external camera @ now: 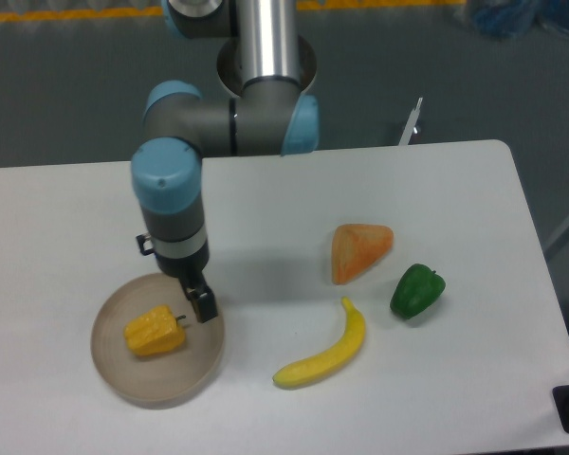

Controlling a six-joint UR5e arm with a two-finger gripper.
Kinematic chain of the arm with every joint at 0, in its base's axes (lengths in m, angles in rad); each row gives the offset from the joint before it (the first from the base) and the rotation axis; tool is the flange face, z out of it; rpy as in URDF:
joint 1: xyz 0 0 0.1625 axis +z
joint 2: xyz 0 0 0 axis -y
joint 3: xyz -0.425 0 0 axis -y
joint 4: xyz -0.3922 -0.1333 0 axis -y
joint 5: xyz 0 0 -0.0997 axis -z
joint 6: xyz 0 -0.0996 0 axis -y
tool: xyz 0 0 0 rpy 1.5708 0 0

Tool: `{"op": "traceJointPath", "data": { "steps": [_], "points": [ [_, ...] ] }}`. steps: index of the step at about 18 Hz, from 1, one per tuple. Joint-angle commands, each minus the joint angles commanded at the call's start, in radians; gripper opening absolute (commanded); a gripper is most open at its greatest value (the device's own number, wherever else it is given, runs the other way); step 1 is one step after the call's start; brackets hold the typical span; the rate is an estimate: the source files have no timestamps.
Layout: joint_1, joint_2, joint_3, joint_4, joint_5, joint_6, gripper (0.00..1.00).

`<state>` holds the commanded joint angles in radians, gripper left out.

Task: Pick up the yellow pepper from the plate
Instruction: 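Lower the gripper and close it on the yellow pepper, then lift the yellow pepper off the plate and carry it away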

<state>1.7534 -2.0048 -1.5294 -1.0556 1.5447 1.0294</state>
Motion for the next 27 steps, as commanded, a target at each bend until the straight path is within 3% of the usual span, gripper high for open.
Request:
{"op": "traceJointPath", "data": {
  "steps": [4, 18, 23, 25, 26, 27],
  "points": [
    [-0.026, -0.037, 0.005, 0.026, 0.008, -0.037, 1.0],
    [-0.04, -0.115, 0.029, 0.031, 0.015, -0.104, 0.99],
    [-0.038, -0.115, 0.029, 0.028, 0.021, -0.106, 0.57],
    [-0.038, -0.108, 0.035, 0.028, 0.028, -0.103, 0.25],
    [-0.038, -0.104, 0.038, 0.028, 0.028, -0.097, 0.17],
    [-0.037, -0.1, 0.041, 0.028, 0.029, -0.098, 0.15]
  ]
}}
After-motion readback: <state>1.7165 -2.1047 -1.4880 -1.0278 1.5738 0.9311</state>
